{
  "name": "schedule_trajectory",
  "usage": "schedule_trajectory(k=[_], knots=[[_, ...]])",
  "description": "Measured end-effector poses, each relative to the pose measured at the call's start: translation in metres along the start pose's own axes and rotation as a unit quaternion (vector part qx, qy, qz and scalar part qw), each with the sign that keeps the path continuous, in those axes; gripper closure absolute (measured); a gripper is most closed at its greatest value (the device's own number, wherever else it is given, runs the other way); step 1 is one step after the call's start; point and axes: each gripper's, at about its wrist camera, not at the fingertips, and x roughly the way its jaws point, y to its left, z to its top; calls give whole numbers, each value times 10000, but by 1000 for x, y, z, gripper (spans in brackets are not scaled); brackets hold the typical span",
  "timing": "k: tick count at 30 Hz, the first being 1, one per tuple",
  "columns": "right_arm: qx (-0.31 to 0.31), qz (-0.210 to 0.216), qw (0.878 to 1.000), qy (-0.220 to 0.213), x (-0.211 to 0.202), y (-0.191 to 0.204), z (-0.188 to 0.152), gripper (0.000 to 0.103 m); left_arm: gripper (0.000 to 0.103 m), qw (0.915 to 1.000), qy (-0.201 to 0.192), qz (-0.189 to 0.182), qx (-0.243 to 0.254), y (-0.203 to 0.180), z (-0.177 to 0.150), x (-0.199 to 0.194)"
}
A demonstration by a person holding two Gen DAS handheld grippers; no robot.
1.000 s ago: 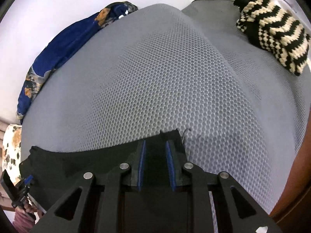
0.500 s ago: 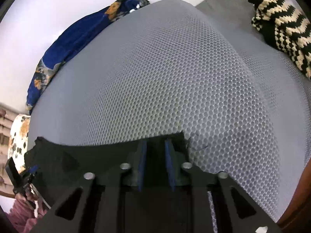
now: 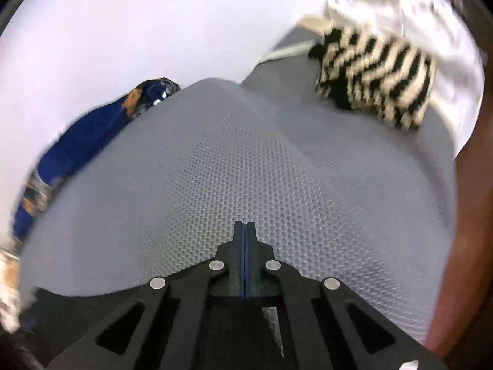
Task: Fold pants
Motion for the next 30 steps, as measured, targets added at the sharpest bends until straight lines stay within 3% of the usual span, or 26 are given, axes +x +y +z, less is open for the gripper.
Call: schedule_trajectory(k=[6,8,12,16,22,25,30], knots=[[-99,-72,9997,232,-8,7,-10,95,74,9995,57,284,105,6,2,11],[-187,18,9994,298,-18,15,-16,92,74,9998,52,182,74,8,1,10],[-452,359,9974,424,-51,37,-47,76,74,9991,-135,43,406,-3,-3,-3],[-742,471,9927,822,-63,53,-87,76,74,9969,-125,-220,744,-17,-9,-2],[-907,-115,9899,1081,-48,57,-116,78,74,9962,43,-162,851,-16,-8,20],[-867,-542,9906,909,-43,54,-107,81,74,9978,28,-89,656,-1,-2,28],[-972,-1044,9856,913,-36,71,-86,75,74,9999,-78,-95,67,25,12,21]])
